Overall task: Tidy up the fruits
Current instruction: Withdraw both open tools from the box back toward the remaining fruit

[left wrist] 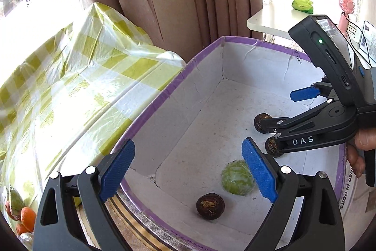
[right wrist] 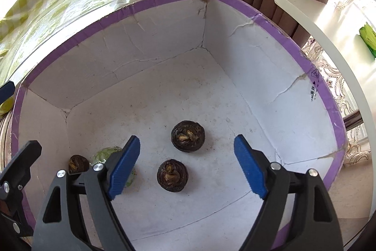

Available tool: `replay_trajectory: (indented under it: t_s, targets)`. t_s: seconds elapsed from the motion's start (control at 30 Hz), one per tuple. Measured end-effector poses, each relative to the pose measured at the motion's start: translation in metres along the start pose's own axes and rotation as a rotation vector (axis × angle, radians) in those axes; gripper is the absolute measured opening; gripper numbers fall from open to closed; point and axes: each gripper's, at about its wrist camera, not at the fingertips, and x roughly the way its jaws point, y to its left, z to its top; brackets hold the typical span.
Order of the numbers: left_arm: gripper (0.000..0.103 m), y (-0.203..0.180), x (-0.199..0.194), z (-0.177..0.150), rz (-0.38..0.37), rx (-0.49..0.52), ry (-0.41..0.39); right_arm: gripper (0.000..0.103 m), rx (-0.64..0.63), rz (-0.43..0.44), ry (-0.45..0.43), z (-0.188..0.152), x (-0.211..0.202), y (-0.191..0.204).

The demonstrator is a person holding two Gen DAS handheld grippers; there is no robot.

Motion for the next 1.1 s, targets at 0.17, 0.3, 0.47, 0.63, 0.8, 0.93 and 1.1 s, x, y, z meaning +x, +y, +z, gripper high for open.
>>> replay_trajectory:
  t_s: [0.17,0.3,0.47,0.63,0.8,0.93,1.1]
  targets:
    - [0.09,0.009,-0.027,-0.002,0.063,-0.018,-0.14,0.093,0.0,-0.009,-0.043,-0.005,-0.012,0.002]
    - [0.09,0.019,-0.048,-0.007,0.072,-0.037,-0.258,0.095,0.031,-0.047,-0.064,-0.006,-0.023,-0.002]
    - [0.09,0.025,-0.067,-0.016,0.123,-0.025,-0.306,0.101,0.058,-0.148,-0.204,-0.002,-0.041,-0.011]
    - [0.092,0.047,-0.086,-0.031,0.0,-0.07,-0.333,0.101,0.08,-0.12,-0.336,0.002,-0.076,-0.007]
    - [0.093,0.066,-0.095,-0.045,0.019,-0.127,-0.336,0.101,0.03,-0.067,-0.408,0.004,-0.097,0.008]
    - [0.093,0.08,-0.1,-0.057,0.042,-0.175,-0.333,0.101,-0.003,-0.009,-0.426,0.002,-0.106,0.027]
    - [0.093,0.096,-0.109,-0.071,0.073,-0.23,-0.339,0.101,-0.053,0.066,-0.426,0.0,-0.109,0.056]
